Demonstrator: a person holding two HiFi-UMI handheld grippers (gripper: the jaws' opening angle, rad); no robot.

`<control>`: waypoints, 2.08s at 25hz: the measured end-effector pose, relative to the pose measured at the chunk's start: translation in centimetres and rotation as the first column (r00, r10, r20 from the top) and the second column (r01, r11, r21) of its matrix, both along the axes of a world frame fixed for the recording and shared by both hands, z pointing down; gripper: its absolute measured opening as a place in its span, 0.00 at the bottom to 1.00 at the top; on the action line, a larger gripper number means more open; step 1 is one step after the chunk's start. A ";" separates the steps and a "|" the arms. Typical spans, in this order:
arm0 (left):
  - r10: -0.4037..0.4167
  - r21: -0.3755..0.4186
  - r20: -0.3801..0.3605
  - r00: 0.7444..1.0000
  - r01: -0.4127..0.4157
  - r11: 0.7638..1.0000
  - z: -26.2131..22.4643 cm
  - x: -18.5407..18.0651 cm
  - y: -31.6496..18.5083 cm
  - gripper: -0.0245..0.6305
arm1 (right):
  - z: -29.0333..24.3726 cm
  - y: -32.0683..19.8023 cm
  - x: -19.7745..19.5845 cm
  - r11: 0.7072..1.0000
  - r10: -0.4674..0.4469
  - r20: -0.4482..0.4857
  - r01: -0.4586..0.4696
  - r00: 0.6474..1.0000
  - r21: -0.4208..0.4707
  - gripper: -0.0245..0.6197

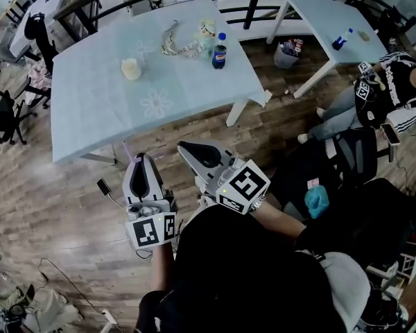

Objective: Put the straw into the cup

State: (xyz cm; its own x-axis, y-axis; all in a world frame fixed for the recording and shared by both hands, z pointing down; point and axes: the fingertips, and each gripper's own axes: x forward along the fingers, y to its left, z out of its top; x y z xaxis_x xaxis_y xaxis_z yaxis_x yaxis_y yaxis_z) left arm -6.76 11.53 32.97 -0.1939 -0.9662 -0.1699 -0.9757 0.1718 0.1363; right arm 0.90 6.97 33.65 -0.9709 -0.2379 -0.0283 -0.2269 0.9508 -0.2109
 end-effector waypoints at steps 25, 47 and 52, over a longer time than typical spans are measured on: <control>-0.044 -0.034 0.010 0.999 0.044 0.998 -0.2 -14.9 -18.3 0.08 | -0.1 -18.6 -14.5 0.998 -0.050 -0.002 0.050 0.999 -0.031 0.05; 0.168 -0.095 -0.015 0.986 -0.169 0.981 3.5 -28.1 -29.6 0.08 | 0.6 -26.8 -23.5 0.973 0.225 -0.056 -0.227 0.973 -0.043 0.05; 0.251 -0.136 -0.027 0.968 -0.252 0.958 6.1 -30.9 -32.7 0.08 | 1.7 -27.8 -25.9 0.947 0.311 -0.086 -0.317 0.946 -0.062 0.05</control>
